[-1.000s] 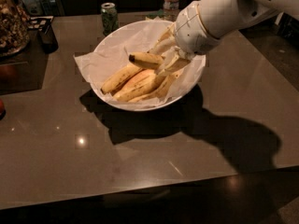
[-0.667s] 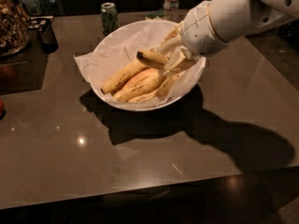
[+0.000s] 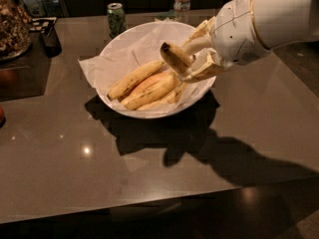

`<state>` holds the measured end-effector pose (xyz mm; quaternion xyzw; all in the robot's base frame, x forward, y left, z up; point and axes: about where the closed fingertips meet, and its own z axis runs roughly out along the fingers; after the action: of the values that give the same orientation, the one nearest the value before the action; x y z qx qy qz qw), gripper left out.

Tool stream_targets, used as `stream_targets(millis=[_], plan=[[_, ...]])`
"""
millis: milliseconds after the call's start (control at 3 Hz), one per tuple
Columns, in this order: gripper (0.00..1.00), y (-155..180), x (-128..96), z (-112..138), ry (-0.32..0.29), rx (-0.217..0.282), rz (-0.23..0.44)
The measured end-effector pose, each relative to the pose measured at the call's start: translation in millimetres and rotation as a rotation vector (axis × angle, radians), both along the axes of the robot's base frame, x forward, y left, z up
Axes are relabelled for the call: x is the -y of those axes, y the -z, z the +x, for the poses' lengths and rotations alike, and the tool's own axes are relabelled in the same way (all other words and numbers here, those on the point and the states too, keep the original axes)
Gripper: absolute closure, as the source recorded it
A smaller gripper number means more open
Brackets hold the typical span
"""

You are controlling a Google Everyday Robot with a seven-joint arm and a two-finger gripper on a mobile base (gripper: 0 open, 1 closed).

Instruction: Pick banana from white bowl

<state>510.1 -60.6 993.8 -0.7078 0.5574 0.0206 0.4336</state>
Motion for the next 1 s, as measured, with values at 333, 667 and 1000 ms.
stream_targets(millis=[333, 667, 1000], plan=[[1.00, -17, 6, -36, 0.062, -0.011, 0.000], [1.00, -31, 10, -71, 0.129, -0.018, 0.002], [1.00, -46, 8, -103, 0.165, -0.011, 0.006]])
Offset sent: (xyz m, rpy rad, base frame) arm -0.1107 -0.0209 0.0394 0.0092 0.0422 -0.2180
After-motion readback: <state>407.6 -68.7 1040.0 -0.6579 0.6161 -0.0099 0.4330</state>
